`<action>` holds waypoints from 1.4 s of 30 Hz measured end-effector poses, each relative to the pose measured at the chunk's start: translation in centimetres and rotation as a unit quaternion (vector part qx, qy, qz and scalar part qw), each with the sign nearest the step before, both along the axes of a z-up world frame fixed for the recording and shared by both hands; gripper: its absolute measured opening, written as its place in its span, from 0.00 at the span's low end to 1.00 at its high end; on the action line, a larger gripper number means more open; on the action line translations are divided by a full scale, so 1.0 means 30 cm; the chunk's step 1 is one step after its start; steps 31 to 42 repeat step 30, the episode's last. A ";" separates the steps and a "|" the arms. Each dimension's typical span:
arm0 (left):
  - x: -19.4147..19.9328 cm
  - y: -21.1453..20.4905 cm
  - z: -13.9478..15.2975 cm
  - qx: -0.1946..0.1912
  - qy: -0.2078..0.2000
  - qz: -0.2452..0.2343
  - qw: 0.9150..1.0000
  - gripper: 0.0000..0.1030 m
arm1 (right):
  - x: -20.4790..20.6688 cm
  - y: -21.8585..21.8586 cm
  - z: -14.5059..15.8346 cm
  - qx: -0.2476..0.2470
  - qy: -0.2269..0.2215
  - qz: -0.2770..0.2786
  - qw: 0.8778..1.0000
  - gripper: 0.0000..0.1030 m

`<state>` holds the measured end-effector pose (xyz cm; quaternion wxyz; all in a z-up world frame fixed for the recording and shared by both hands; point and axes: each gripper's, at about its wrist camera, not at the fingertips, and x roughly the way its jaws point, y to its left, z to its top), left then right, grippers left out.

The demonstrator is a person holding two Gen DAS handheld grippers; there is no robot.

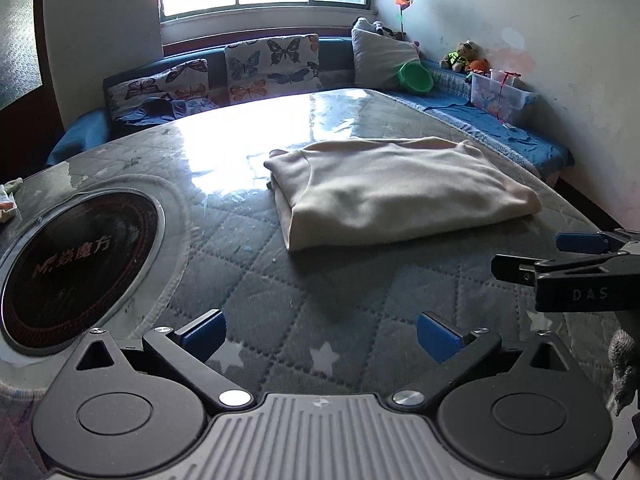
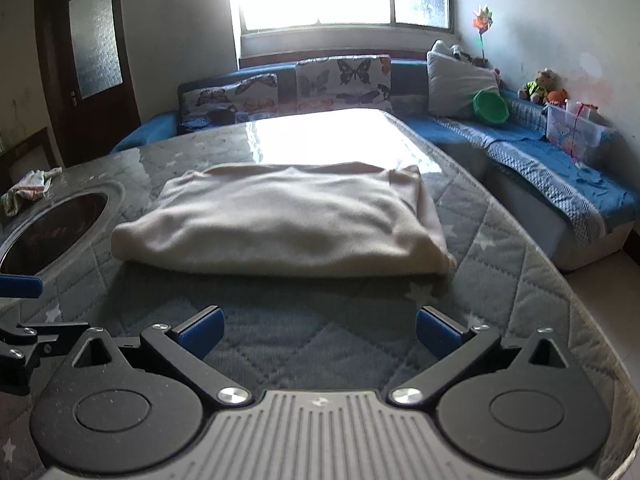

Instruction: Fold clothes

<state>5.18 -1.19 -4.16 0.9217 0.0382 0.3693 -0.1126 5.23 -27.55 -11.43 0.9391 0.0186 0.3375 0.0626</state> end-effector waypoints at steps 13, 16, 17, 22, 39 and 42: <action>-0.033 -0.008 -0.028 0.000 0.022 0.000 1.000 1.00 | -0.051 0.009 -0.030 -0.011 0.016 0.002 1.000 1.00; -0.039 -0.012 -0.032 0.000 0.024 -0.002 1.000 1.00 | -0.059 0.013 -0.034 -0.016 0.013 0.004 1.000 1.00; -0.040 -0.014 -0.033 0.000 0.024 -0.002 1.000 1.00 | -0.060 0.014 -0.036 -0.018 0.011 0.004 1.000 1.00; -0.042 -0.021 -0.036 0.001 0.026 0.000 1.000 1.00 | -0.060 0.015 -0.037 -0.019 0.011 0.005 1.000 1.00; -0.048 -0.028 -0.028 -0.002 0.020 -0.001 1.000 1.00 | -0.057 0.018 -0.037 -0.021 0.014 0.005 1.000 1.00; -0.048 -0.028 -0.028 -0.002 0.020 -0.001 1.000 1.00 | -0.057 0.018 -0.037 -0.021 0.014 0.005 1.000 1.00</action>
